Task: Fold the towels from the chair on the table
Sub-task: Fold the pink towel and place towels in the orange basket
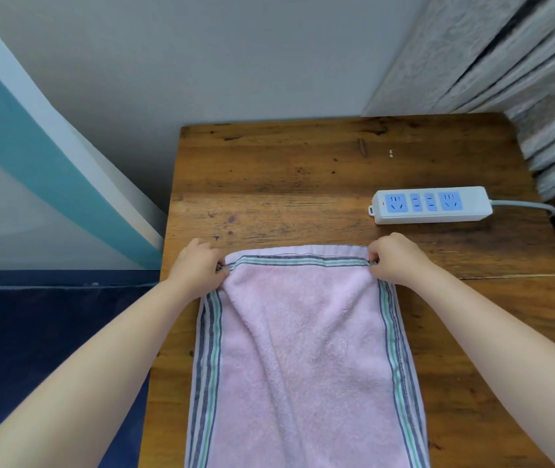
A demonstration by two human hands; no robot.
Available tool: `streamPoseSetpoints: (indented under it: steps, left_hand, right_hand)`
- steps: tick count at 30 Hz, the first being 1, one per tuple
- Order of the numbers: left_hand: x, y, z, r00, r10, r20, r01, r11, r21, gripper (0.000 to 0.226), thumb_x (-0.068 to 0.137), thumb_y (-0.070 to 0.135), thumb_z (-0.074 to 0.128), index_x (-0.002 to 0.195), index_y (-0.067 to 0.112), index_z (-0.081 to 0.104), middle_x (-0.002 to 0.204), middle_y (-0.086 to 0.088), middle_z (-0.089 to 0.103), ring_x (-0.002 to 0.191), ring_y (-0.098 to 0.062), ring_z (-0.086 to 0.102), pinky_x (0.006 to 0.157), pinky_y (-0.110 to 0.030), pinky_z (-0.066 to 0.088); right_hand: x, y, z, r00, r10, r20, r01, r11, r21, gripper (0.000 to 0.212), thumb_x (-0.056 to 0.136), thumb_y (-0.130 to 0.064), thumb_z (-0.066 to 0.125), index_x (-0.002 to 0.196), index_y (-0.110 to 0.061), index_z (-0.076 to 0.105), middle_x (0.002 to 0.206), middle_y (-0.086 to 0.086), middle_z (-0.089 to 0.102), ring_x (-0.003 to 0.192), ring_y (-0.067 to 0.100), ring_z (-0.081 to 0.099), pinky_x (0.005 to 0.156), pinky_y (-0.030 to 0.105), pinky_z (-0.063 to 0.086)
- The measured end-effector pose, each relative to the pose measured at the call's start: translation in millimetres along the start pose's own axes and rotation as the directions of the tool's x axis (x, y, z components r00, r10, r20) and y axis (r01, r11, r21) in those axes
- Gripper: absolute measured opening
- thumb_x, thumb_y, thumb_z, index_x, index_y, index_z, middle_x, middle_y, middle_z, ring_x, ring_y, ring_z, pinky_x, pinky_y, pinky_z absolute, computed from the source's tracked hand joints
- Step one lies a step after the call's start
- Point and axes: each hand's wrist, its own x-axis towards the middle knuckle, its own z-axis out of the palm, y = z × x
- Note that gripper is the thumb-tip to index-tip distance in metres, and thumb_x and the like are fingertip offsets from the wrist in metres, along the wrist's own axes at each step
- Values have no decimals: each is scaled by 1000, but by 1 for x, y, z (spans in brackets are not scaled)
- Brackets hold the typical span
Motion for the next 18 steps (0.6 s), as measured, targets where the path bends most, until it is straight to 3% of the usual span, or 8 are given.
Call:
streamPoseSetpoints:
  steps: [4, 6, 8, 12, 18]
  left_hand:
    - [2, 6, -8, 998, -31, 60, 34, 999, -39, 19, 87, 24, 55, 91, 7, 61, 93, -9, 53, 88, -24, 49, 69, -26, 33]
    - [0, 7, -8, 994, -47, 94, 55, 996, -76, 16, 87, 22, 55, 91, 7, 59, 90, -6, 43, 83, -23, 48, 67, -26, 36]
    - [-2, 6, -6, 992, -53, 110, 62, 995, -82, 13, 87, 22, 54, 88, 9, 55, 92, -8, 47, 82, -22, 46, 66, -27, 35]
    - [-7, -2, -6, 999, -44, 33, 46, 995, -91, 18, 86, 24, 56, 74, 13, 48, 90, -12, 64, 81, -25, 51, 60, -27, 31]
    - [-18, -8, -16, 988, -146, -41, 120, 920, -373, 12, 90, 20, 55, 82, 12, 52, 83, -5, 55, 78, -20, 48, 63, -28, 35]
  right_hand:
    - [-5, 4, -7, 998, -59, -12, 60, 996, 65, 25, 79, -12, 56, 58, -21, 45, 74, 4, 52, 76, 21, 52, 52, 24, 34]
    - [-7, 7, -8, 998, -64, -19, 66, 989, 131, 26, 79, -12, 56, 58, -21, 44, 67, 1, 49, 67, 19, 49, 51, 24, 33]
    - [-8, 10, -8, 998, -66, -25, 69, 982, 174, 26, 82, -13, 55, 61, -22, 43, 67, 0, 49, 64, 15, 48, 50, 23, 33]
    - [-8, 16, -5, 997, -58, -43, 65, 982, 175, 10, 86, -14, 50, 77, -16, 48, 71, 0, 50, 65, 15, 48, 52, 25, 36]
    - [-14, 25, -5, 994, -18, -104, 40, 976, 214, 14, 85, -13, 55, 73, -17, 50, 72, 2, 52, 65, 14, 48, 52, 23, 37]
